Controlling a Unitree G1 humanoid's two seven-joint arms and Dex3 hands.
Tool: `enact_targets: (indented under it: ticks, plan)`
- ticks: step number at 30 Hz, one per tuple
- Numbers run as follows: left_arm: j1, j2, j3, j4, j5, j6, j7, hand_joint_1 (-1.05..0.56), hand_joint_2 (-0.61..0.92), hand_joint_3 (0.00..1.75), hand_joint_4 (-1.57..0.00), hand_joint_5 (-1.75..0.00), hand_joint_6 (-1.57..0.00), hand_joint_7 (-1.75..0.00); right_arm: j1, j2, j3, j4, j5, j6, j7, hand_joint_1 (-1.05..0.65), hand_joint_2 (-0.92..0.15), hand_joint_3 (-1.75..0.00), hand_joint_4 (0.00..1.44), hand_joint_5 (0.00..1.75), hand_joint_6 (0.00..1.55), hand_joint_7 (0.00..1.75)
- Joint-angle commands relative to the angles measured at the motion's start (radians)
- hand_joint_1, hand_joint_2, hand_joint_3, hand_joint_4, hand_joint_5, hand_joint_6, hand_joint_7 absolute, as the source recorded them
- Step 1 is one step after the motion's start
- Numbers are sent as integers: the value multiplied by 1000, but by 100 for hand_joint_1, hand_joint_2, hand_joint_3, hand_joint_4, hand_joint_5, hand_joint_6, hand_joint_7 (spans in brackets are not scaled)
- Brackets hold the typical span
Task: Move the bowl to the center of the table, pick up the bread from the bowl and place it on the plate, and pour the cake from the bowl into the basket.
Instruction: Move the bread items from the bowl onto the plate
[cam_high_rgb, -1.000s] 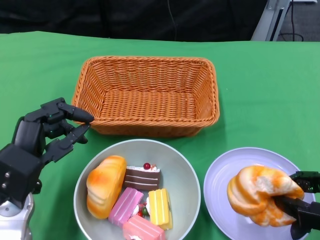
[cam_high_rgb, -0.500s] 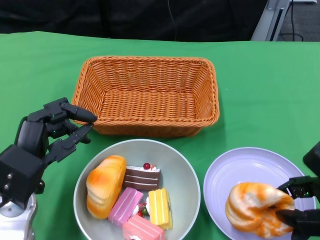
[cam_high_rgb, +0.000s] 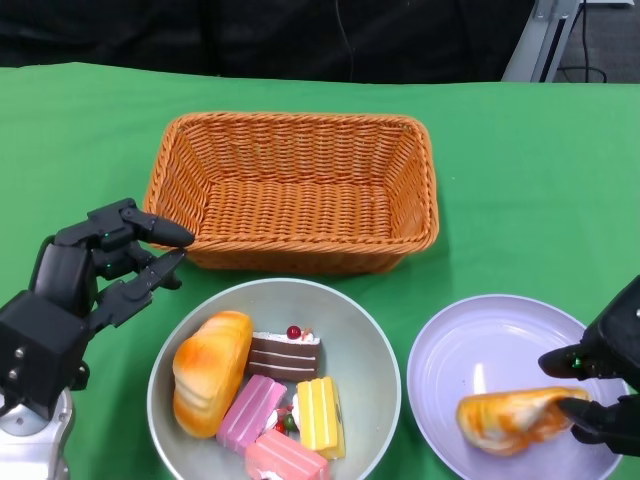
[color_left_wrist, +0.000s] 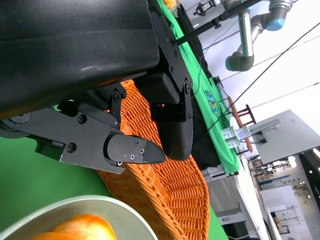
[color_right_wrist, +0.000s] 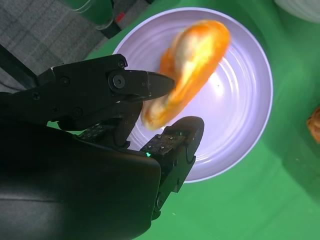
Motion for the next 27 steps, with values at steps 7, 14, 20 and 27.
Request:
enact_targets:
  ticks: [7, 14, 20, 27]
  plan:
    - [7, 15, 6, -14, -8, 5, 2, -20, 92, 24, -83, -122, -87, -85, 36, 4, 42, -52, -76, -50, -56, -41, -92, -28, 65, 13, 45, 0]
    - [0, 15, 9, 3, -18, -9, -10, -19, 92, 23, -84, -123, -88, -84, 88, 37, 28, -37, -87, -166, -63, -42, -92, -27, 74, 15, 50, 2]
    - [-2, 19, 8, 7, -12, -12, -8, -20, 92, 24, -84, -123, -88, -84, 102, 82, 27, -17, -122, -235, -91, -42, -92, -25, 76, 15, 52, 3]
    - [1, 16, 8, 1, -14, -8, -12, -19, 92, 24, -84, -123, -89, -83, 82, 162, 35, 21, -165, -269, -140, -39, -92, -22, 75, 14, 56, 4]
